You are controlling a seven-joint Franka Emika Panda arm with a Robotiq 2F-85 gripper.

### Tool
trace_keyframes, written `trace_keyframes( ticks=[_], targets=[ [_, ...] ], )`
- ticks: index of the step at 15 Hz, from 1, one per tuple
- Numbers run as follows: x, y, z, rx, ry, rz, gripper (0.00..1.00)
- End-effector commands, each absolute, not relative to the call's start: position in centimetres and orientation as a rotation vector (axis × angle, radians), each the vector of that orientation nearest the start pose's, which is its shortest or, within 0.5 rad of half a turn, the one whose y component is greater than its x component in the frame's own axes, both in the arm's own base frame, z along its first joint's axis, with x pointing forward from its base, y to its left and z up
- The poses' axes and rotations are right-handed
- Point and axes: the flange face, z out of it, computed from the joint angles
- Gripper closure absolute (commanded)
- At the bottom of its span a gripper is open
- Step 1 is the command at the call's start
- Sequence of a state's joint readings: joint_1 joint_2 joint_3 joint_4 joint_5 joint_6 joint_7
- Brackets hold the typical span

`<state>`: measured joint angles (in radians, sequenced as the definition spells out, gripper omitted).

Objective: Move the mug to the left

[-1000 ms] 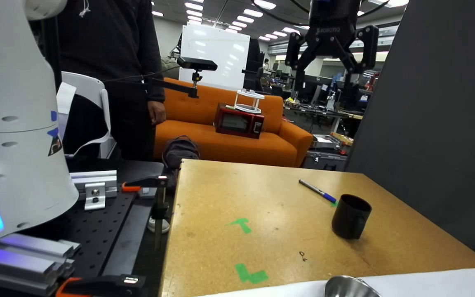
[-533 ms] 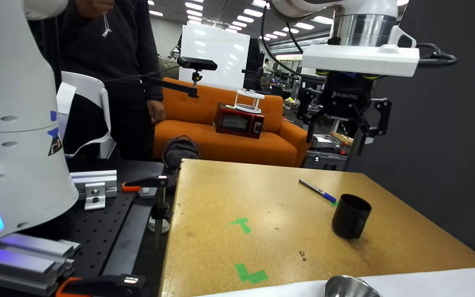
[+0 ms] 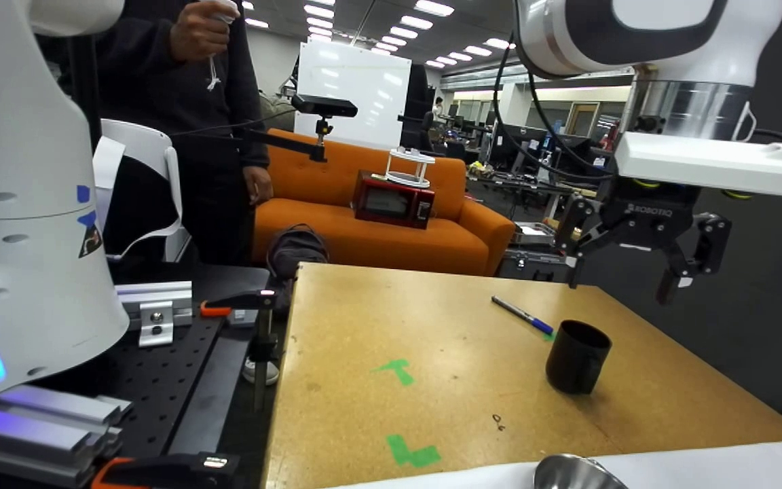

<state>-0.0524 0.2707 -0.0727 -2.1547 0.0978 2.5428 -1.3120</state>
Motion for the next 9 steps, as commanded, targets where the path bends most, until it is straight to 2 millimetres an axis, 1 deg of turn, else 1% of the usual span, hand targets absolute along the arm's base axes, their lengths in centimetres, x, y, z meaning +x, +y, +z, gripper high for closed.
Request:
trace_keyframes(
  ticks=[1,2,5,7,9],
  targets=[
    [61.0,-7.9,28.0,-2.642,-1.737,-0.174,0.00],
    [62.0,-7.8,28.1,-2.638,-1.736,-0.183,0.00],
    [64.5,-6.4,28.1,-2.626,-1.741,-0.178,0.00],
    [65.9,-5.0,27.7,-2.594,-1.762,-0.157,0.00],
    [66.8,-4.2,26.9,-2.563,-1.774,-0.131,0.00]
  ],
)
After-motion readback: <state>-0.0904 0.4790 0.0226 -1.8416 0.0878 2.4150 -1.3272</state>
